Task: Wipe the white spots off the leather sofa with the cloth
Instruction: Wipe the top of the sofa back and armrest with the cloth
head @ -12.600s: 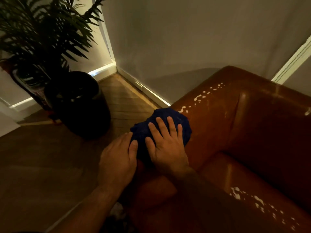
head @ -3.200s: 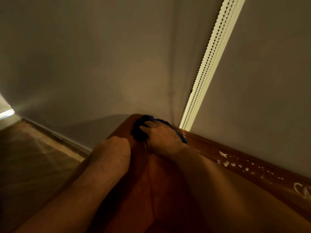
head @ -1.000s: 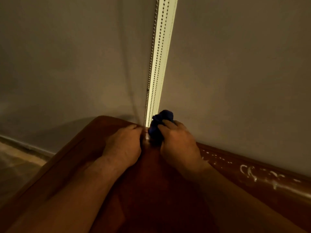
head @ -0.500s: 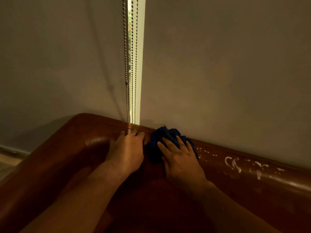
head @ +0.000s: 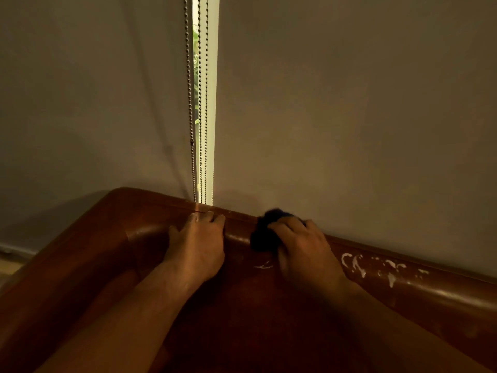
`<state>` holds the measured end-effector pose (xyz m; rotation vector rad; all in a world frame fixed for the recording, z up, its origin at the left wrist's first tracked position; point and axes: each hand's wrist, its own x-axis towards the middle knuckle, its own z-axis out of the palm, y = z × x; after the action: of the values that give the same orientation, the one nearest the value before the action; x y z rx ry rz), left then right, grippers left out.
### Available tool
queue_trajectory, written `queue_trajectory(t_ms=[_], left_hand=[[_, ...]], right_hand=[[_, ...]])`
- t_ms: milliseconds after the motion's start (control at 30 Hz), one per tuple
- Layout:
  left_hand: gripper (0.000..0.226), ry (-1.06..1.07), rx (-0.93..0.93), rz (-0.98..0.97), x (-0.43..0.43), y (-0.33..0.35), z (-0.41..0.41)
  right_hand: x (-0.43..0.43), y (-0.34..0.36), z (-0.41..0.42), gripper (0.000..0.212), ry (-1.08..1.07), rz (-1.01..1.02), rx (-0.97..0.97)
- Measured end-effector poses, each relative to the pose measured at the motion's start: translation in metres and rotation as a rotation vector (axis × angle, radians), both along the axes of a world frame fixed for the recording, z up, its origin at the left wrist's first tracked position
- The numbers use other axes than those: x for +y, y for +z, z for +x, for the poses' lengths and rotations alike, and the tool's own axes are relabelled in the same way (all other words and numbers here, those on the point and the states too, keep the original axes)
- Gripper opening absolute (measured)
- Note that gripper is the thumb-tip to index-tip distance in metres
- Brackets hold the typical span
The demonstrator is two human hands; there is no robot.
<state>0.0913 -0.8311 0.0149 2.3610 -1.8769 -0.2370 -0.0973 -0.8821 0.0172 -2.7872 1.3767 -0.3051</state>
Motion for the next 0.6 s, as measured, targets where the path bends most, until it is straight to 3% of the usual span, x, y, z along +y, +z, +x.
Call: queue_trajectory(t_ms=[200,300,367,433,600], left_hand=[[0.044,-0.01,0.006,-0.114,-0.009,0.003,-0.005],[0.041,0.001,0.022,-0.135,-0.012,-0.001,-0.004],[0.042,0.016,0.042,-0.142,-0.013,-0.005,-0.003],[0.044,0.023,0.063,-0.127,-0.013,-0.007,-0.004],[0.043,0.035,0.066,-0.103,-0.017,-0.005,-0.007]], right_hand=[[-0.012,0.001,0.02,0.044,0.03,0.147,0.175],[-0.024,0.004,0.022,0.034,0.049,0.181,0.058],[-0.025,-0.004,0.022,0.04,0.045,0.261,-0.02],[-0.018,-0.018,0.022,0.054,0.057,0.208,0.05],[-0.006,-0.041,0.015,0.06,0.072,0.044,0.166]])
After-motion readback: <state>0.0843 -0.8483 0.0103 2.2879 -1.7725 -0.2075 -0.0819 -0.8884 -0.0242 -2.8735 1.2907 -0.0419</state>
